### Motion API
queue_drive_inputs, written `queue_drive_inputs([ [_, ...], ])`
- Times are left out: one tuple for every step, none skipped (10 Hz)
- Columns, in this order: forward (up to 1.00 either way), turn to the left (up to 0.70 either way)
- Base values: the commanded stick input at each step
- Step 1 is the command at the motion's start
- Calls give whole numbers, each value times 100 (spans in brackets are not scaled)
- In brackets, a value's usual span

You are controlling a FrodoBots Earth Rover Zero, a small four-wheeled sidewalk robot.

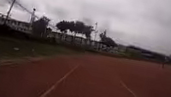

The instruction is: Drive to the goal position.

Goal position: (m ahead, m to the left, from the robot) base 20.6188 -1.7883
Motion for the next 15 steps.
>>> queue_drive_inputs([
  [50,0],
  [50,0],
  [50,0],
  [50,0],
  [50,0],
  [50,0],
  [50,0],
  [50,0],
  [50,0],
  [50,0],
  [50,0],
  [50,0],
  [50,0],
  [50,-5],
  [50,-11],
])
